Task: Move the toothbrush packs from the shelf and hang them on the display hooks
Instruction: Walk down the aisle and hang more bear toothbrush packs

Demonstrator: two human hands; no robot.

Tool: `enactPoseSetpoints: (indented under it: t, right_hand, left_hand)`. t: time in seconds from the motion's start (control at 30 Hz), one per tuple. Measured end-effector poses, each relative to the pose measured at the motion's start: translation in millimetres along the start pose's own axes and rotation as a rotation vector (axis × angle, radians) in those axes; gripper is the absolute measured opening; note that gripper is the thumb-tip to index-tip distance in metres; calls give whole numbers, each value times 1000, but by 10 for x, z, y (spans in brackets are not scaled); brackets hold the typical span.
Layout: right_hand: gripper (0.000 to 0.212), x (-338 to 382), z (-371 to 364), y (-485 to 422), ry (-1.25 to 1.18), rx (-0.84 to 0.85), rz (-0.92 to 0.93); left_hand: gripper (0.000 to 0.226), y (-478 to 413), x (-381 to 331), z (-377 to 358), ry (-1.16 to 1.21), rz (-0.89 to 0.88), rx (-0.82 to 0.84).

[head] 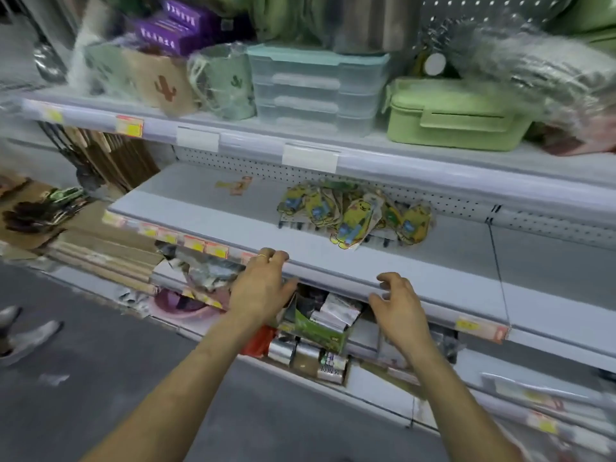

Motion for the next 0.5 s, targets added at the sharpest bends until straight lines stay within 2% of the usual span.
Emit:
enactPoseSetpoints:
  t: [0.27,0.37,0.5]
  right_hand:
    - [42,-30,-119,-598,48,18,4]
    - [44,18,-139,-813,42,-1,-16]
    - [47,-8,-115,-1246,1,-82,-73]
  left_hand:
    - [49,-694,69,-182,-47,-26,44]
    - [47,-1012,100,-217,-34,-38,83]
    - [38,-1549,73,-237,19,-104,54]
Point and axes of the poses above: each hand's wrist, its own y-axis away from the middle knuckle, its own z-axis out of the back of the hand, x = y × z, the point moved 10 cm from there along -y, towards the middle knuckle, and after that the axes turned 15 degrees about x, right-handed, at the moved point
